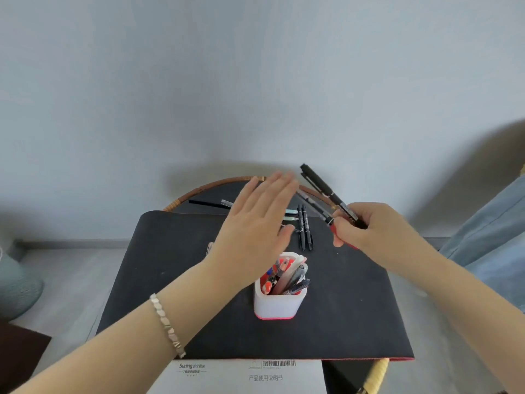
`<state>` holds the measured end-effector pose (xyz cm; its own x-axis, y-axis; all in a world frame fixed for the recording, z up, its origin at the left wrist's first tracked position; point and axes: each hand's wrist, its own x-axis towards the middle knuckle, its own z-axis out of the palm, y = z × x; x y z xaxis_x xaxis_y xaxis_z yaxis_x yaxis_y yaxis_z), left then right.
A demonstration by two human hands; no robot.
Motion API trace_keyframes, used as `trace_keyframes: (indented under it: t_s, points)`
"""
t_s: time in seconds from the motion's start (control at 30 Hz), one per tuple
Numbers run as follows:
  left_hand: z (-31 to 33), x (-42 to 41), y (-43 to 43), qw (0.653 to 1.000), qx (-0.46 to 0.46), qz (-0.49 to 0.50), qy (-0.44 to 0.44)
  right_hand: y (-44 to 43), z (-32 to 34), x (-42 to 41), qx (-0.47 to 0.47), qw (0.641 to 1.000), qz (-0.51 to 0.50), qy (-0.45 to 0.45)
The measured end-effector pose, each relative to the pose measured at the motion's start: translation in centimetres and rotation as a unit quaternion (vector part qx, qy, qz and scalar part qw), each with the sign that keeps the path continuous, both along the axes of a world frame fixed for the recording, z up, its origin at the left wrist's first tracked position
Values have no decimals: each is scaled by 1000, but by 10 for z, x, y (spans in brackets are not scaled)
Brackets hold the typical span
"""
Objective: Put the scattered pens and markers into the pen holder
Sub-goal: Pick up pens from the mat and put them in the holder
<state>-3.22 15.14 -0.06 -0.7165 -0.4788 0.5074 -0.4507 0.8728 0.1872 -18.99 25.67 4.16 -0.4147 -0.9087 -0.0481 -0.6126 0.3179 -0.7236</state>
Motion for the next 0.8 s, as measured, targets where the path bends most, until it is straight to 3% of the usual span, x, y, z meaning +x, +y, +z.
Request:
trace_keyframes:
  t_s: [0.13,0.2,0.23,0.27,0.33,0.4,0.47,0.57,0.8]
  points:
    - [-7,-3,8,998,-35,-13,-40,8,19,21,16,997,67,-43]
    - [-5,3,15,998,42,-22,-34,5,14,23,-25,990,29,-136]
    - [-3,7,17,992,122,-17,-26,4,10,22,-54,980,1,-190]
    - [-3,10,18,977,211,4,-11,2,6,21,-85,970,-19,-227]
    - [-3,12,19,908,403,59,100,0,-6,21,-148,955,-41,-254]
    - [-6,12,17,840,481,91,234,-2,-19,26,-194,941,-51,-273]
    - [-10,11,14,797,517,73,304,-6,-29,37,-220,925,-57,-303]
    - [-22,7,17,811,516,47,273,-15,-44,54,-230,933,-53,-271]
    - [-42,13,28,905,398,-24,150,-18,-69,62,-227,969,-30,-91]
